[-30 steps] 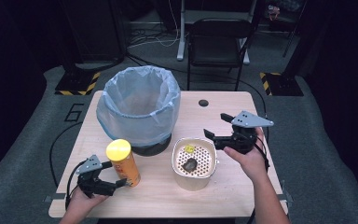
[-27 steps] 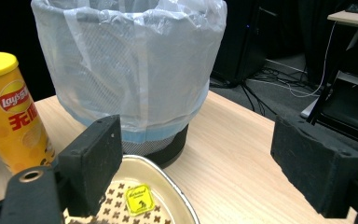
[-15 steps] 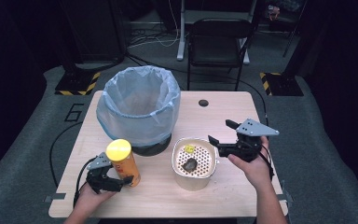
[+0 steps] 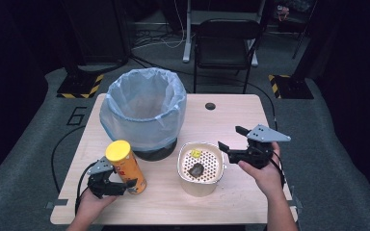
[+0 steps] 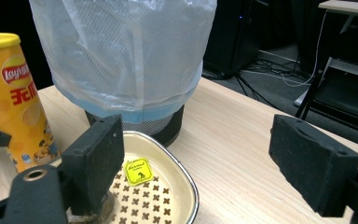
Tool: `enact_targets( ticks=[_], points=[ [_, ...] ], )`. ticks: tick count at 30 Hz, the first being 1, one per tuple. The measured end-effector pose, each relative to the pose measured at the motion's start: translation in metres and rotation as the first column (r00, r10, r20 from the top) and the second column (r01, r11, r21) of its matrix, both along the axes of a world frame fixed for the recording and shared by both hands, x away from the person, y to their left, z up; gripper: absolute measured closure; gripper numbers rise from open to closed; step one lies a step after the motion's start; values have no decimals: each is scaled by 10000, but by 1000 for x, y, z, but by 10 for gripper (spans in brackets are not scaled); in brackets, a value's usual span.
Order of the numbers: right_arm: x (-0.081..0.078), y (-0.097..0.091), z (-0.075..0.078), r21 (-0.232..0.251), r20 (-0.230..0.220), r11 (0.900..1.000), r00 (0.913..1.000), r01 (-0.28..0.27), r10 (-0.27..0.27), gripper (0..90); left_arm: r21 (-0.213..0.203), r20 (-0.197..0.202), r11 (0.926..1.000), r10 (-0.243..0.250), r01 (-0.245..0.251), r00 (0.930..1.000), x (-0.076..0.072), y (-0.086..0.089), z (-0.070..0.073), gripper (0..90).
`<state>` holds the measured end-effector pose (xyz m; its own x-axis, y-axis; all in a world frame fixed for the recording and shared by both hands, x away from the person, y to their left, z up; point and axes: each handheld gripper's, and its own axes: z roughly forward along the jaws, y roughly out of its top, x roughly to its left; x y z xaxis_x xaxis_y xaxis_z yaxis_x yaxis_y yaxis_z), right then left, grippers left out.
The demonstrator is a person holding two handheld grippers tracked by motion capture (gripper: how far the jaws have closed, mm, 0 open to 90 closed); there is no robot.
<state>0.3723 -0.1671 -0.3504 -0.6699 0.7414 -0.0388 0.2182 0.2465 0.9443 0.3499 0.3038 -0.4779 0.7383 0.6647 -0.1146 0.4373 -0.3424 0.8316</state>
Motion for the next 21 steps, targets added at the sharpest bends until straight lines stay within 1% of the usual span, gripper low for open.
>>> enact_targets(
  ticks=[2,3,5,7,8,9,10,11,12,14,15,16,18,19,20,21],
  points=[
    [1,-1,-2,-3,-60,10000,10000,-2,2,190,183,123,9998,119,-121,9999,-1,-1,0,239],
    [1,-1,-3,-60,-79,10000,10000,31,-32,191,209,183,9997,155,-159,9997,-1,-1,1,239],
    [2,-3,-5,-166,-153,9998,9999,68,-71,198,231,228,9997,107,-112,9997,-2,0,3,240],
    [4,-4,-7,-238,-196,9996,9997,123,-127,201,241,171,9997,89,-93,9998,-3,0,5,240],
    [4,-5,-8,-341,-223,9993,9996,138,-145,201,245,189,9997,-13,8,9998,-4,0,9,240],
    [5,-6,-8,-301,-270,9993,9993,243,-251,201,190,254,9998,34,-39,9997,-5,0,11,240],
    [5,-7,-9,-403,-266,9990,9994,189,-199,202,190,254,9998,34,-39,9997,-5,0,11,240],
    [5,-7,-9,-403,-266,9990,9994,189,-199,202,206,249,9998,4,-10,9997,-7,0,15,240],
    [5,-8,-10,-460,-316,9985,9990,305,-320,203,115,261,9999,22,-25,9997,-9,0,22,240],
    [6,-9,-10,-487,-396,9982,9985,363,-382,205,80,203,10000,-12,10,9998,-10,0,30,240],
    [6,-9,-10,-487,-396,9982,9985,363,-382,205,80,203,10000,-12,10,9998,-10,0,30,240],
    [6,-9,-11,-480,-424,9981,9983,387,-407,207,62,155,10000,49,-50,9999,-11,0,34,240],
    [8,-10,-13,-621,-490,9975,9981,332,-362,208,97,103,9999,24,-25,9999,-12,0,42,240],
    [10,-11,-15,-649,-641,9970,9969,415,-457,209,161,95,9999,60,-61,9999,-13,1,48,240],
    [10,-11,-16,-640,-677,9970,9965,443,-486,209,161,99,9998,85,-87,9999,-13,1,52,240],
    [10,-11,-16,-640,-677,9970,9965,443,-486,209,161,99,9998,85,-87,9999,-13,1,52,240]
  ],
)
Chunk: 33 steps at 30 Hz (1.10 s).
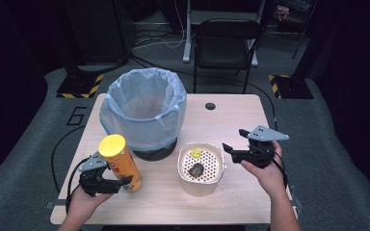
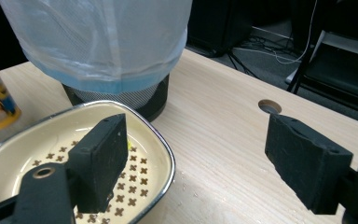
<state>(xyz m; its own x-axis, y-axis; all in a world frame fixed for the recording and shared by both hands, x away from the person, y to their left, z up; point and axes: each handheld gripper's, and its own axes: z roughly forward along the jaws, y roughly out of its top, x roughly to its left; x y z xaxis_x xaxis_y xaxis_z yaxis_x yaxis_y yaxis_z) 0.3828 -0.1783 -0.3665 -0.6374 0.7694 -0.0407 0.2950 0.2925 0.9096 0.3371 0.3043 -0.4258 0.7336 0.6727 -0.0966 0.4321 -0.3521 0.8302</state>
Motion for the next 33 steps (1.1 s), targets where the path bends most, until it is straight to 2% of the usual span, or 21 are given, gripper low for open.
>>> enact_targets(
  ticks=[2,8,11,12,19,20,22,25,26,28,31,32,33],
  points=[
    [2,-1,-4,41,-86,10000,10000,33,-32,212,-37,25,10000,82,-82,10000,-1,-1,8,240],
    [2,-4,-16,-86,-383,9998,9991,188,-191,218,281,97,9996,-78,75,9999,-2,-5,42,240],
    [1,-6,-23,-132,-474,9996,9986,248,-254,219,240,120,9996,-179,176,9998,-4,-8,57,240],
    [1,-6,-23,-132,-474,9996,9986,248,-254,219,240,120,9996,-179,176,9998,-4,-8,57,241],
    [-2,-14,-44,-71,-651,9988,9967,484,-487,223,172,152,9991,-395,392,9991,-5,-17,98,240],
    [-2,-16,-50,-62,-726,9984,9957,571,-574,223,150,111,9987,-480,479,9988,-4,-19,108,241],
    [-2,-17,-55,-43,-804,9977,9945,672,-674,225,97,79,9988,-481,480,9988,-2,-21,117,240],
    [-1,-19,-60,-41,-892,9973,9933,730,-731,226,52,-10,9985,-550,550,9985,3,-24,129,241],
    [-1,-19,-62,-35,-914,9974,9932,719,-719,226,52,-10,9985,-550,550,9985,3,-24,129,241],
    [0,-19,-66,-67,-1017,9974,9922,719,-722,226,70,-11,9980,-633,633,9980,6,-28,139,241],
    [1,-20,-70,-172,-1104,9969,9908,770,-784,226,53,23,9970,-769,768,9970,7,-33,161,241],
    [1,-20,-70,-172,-1104,9969,9908,770,-784,226,53,23,9970,-769,768,9970,7,-33,161,241],
    [2,-22,-72,-292,-1120,9963,9902,803,-831,226,16,62,9965,-841,840,9964,8,-35,174,240]
  ],
)
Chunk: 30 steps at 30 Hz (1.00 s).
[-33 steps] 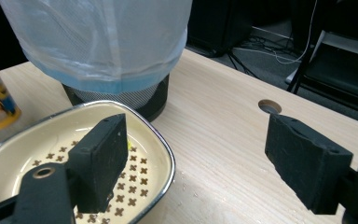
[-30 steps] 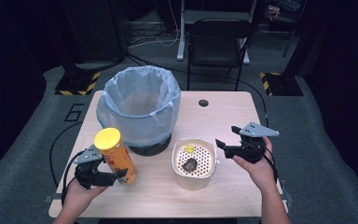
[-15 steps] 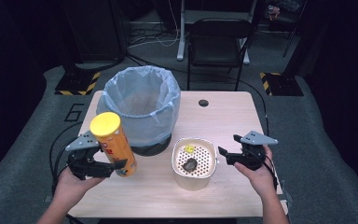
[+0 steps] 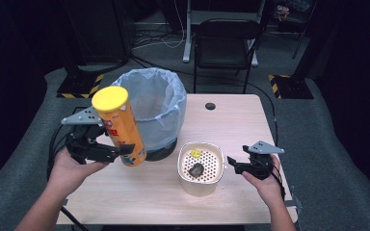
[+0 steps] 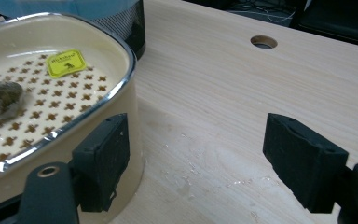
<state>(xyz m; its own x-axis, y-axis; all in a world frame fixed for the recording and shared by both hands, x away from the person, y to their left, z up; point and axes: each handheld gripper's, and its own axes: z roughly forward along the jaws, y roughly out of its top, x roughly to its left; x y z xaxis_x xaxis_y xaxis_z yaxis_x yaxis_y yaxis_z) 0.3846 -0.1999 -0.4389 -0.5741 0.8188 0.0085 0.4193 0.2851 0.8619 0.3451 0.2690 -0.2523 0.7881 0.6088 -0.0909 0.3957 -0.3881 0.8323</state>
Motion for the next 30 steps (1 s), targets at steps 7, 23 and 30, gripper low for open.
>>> enact_targets(
  ticks=[7,23,30],
  points=[
    [1,-6,-6,138,-145,9992,9992,374,-372,226,-47,231,10000,-76,77,9997,11,-8,37,241],
    [5,-13,-17,138,-246,9975,9973,694,-690,227,-278,565,9963,831,-817,9949,84,-19,69,241],
    [7,-16,-21,80,-174,9972,9971,739,-738,228,221,655,9807,1924,-1942,9791,127,-24,48,241]
  ],
)
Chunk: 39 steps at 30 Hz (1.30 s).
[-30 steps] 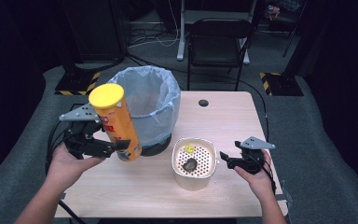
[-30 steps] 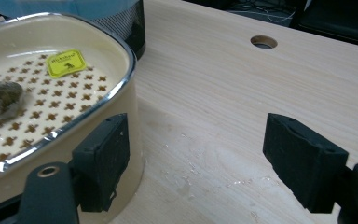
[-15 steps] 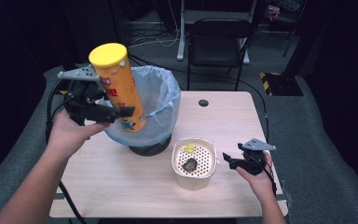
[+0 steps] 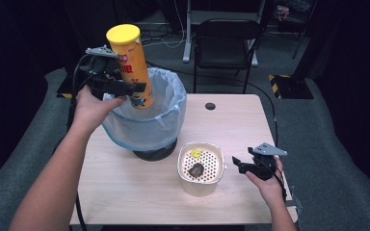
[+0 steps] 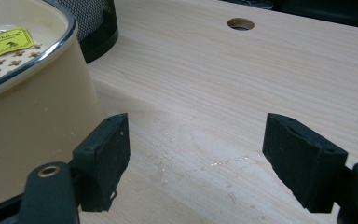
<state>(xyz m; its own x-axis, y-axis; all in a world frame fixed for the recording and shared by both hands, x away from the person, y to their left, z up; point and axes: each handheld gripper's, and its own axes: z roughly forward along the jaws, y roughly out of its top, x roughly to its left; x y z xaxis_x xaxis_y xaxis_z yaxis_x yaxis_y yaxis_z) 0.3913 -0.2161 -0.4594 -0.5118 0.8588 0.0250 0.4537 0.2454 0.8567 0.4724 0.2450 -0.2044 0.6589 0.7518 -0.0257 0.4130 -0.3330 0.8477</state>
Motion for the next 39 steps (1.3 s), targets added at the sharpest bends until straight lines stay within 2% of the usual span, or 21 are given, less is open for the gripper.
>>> enact_targets(
  ticks=[3,5,8,9,10,13,16,18,19,21,22,23,24,26,28,30,34,36,38,39],
  points=[
    [1,0,-1,87,-20,9999,10000,85,-84,228,-147,-199,9998,121,-124,9997,13,-1,-10,240],
    [1,0,-2,81,-36,9999,10000,77,-77,228,-87,-290,9998,189,-192,9994,16,-1,-14,240],
    [2,-1,-4,52,-84,10000,10000,38,-38,228,2,-583,9995,308,-309,9978,27,-3,-29,240],
    [2,-1,-4,52,-84,10000,10000,38,-38,228,2,-583,9995,308,-309,9978,27,-3,-29,240],
    [3,-1,-5,57,-87,10000,10000,26,-26,228,77,-872,9996,293,-287,9958,32,-3,-37,240],
    [3,-1,-6,80,-94,10000,9999,36,-35,228,144,-1174,9992,377,-362,9924,38,-2,-46,240],
    [3,-1,-6,21,-93,10000,10000,4,-4,228,340,-1319,9982,540,-499,9898,42,-2,-50,239],
    [3,-1,-6,9,-101,10000,9999,-10,10,228,297,-1427,9986,471,-433,9886,44,-2,-51,238],
    [2,-1,-6,11,-110,10000,9999,-17,17,228,227,-1670,9988,470,-439,9848,45,-1,-52,236],
    [2,-2,-7,54,-109,10000,9999,51,-51,228,172,-1653,9980,632,-612,9842,46,-2,-53,234],
    [1,-3,-7,-12,-129,10000,9999,34,-34,228,120,-1627,9955,944,-937,9822,45,-2,-53,229],
    [1,-3,-7,20,-122,10000,9999,80,-79,228,123,-1468,9955,952,-944,9846,44,0,-52,216],
    [0,-4,-7,35,-99,10000,9999,65,-64,228,-66,-1157,9941,1066,-1081,9875,43,1,-51,202],
    [0,-4,-6,98,-88,9999,9999,74,-73,228,-312,-988,9928,1122,-1158,9888,40,4,-47,172],
    [-1,-4,-5,129,-67,9999,9999,96,-95,229,-329,-1013,9925,1139,-1178,9883,38,6,-45,149],
    [-1,-3,-5,166,-45,9998,10000,85,-84,228,111,-900,9918,1275,-1270,9877,34,7,-43,149],
    [-1,-2,-5,164,-80,9998,9999,113,-112,228,-58,-825,9947,1014,-1022,9914,19,16,-37,164],
    [-2,-2,-5,125,-73,9999,10000,61,-60,229,-372,-882,9959,794,-829,9929,8,23,-33,170],
    [-2,-2,-5,122,-84,9999,9999,56,-55,228,-471,-809,9972,545,-584,9952,-3,31,-29,191],
    [-2,-2,-5,122,-84,9999,9999,56,-55,228,-471,-809,9972,545,-584,9952,-3,31,-29,198]
  ],
)
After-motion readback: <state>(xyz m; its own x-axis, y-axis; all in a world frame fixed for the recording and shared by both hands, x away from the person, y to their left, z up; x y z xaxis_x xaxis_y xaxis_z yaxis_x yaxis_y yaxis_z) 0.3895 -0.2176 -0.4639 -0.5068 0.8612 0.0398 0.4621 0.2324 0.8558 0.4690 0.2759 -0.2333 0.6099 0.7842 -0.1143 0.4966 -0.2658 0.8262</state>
